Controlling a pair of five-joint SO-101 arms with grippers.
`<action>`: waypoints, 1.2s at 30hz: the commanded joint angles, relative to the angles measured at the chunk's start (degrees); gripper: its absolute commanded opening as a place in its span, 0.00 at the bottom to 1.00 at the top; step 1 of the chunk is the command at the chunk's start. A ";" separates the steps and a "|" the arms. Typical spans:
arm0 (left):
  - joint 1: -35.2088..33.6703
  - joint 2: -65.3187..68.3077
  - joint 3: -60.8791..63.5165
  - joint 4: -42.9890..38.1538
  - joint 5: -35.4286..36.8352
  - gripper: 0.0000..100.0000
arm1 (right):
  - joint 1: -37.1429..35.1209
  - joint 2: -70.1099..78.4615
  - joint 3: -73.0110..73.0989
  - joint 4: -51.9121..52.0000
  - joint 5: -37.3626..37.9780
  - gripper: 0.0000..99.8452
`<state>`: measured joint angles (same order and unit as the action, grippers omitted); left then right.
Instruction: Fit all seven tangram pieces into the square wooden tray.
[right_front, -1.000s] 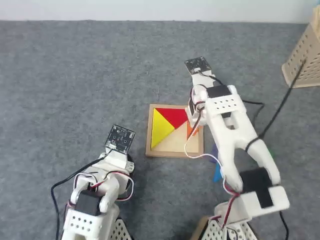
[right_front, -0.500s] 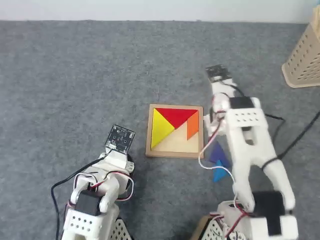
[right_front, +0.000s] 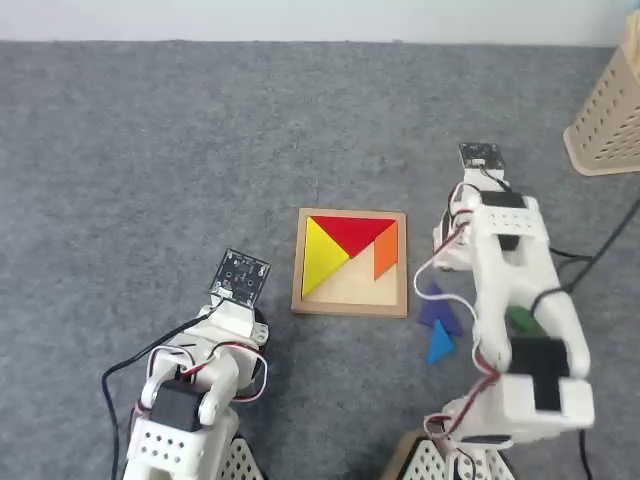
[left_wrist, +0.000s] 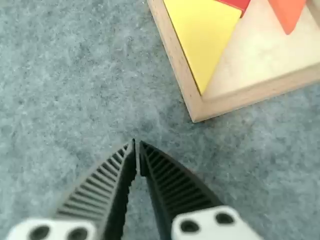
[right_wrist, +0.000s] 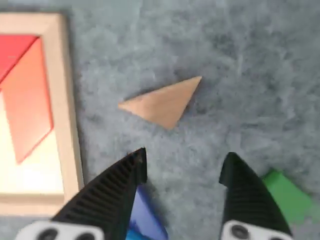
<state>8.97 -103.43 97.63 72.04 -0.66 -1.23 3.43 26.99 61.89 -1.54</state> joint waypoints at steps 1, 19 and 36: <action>0.18 -1.14 -1.10 0.35 0.35 0.01 | 0.04 2.95 -6.68 -0.92 -7.82 0.17; 0.18 -1.14 -1.10 0.35 0.35 0.01 | -1.19 13.49 -13.63 -2.33 -12.04 0.21; 0.18 -1.14 -1.10 0.35 0.35 0.01 | -0.92 15.08 -18.73 -2.33 -32.44 0.21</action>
<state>8.97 -103.43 97.63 72.04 -0.66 -2.20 19.52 10.55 60.31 -29.49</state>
